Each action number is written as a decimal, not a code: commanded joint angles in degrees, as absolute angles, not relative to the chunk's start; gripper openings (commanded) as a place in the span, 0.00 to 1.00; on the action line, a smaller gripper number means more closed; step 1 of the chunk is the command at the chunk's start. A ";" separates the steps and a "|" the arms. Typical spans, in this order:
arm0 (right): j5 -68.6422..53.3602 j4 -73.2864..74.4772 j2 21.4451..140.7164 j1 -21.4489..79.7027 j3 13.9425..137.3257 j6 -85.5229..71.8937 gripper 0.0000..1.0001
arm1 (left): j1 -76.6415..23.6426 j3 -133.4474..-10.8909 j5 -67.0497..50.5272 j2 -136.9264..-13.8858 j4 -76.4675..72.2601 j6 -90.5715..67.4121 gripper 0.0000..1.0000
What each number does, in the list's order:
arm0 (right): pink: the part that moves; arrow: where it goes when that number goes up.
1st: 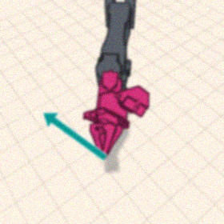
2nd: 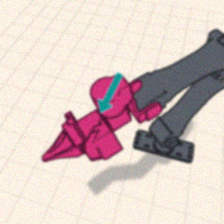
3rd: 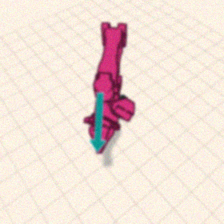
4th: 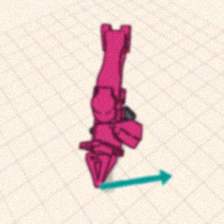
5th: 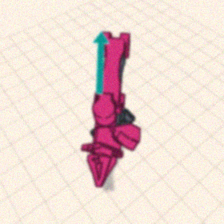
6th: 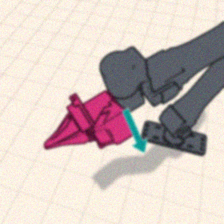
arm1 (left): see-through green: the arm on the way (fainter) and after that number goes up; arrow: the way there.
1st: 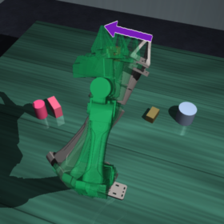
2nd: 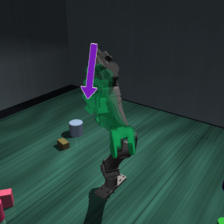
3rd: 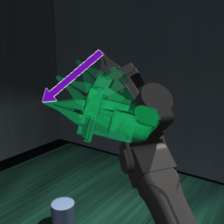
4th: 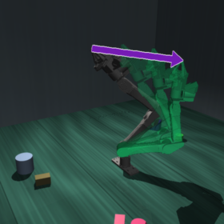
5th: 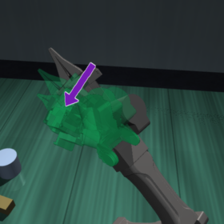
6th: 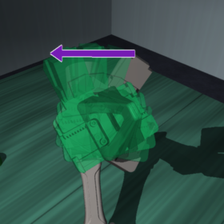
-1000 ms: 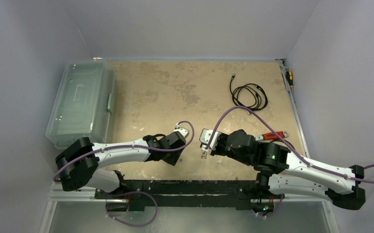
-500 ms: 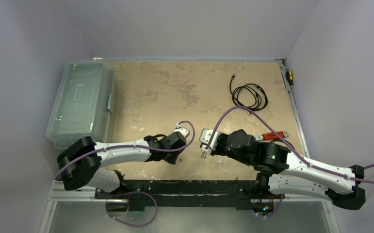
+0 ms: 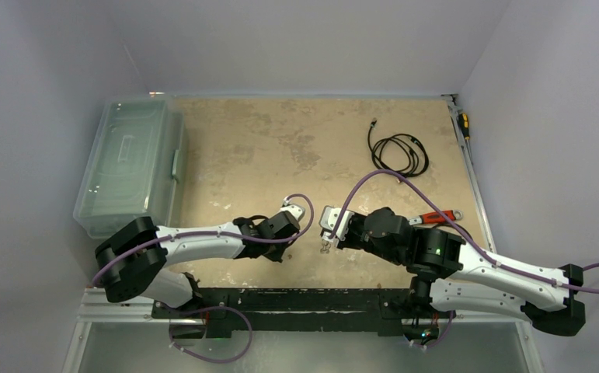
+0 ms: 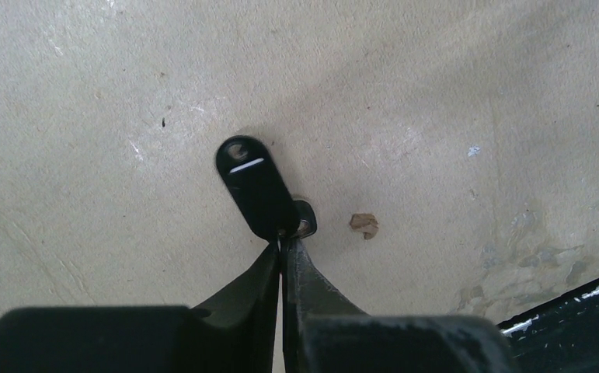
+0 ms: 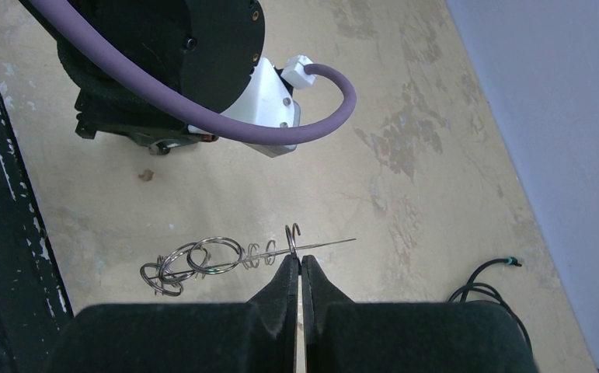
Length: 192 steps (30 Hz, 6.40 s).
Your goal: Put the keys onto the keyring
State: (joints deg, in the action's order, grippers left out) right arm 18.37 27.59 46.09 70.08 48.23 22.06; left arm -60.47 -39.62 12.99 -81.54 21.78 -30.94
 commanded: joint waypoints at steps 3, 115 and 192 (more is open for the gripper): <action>18.17 24.43 45.35 70.36 48.25 21.79 0.00 | -60.88 -39.94 12.77 -79.35 21.80 -31.92 0.00; 9.46 24.95 51.50 70.40 53.29 20.65 0.00 | -61.26 -47.94 5.66 -57.95 29.35 -15.98 0.00; -18.34 23.65 53.08 67.68 52.02 22.41 0.00 | -66.31 -40.41 -22.13 -46.76 16.62 19.78 0.00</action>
State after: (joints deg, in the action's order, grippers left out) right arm -17.30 25.32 52.90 67.81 48.95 22.11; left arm -65.78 -41.32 -19.16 -47.03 19.62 18.70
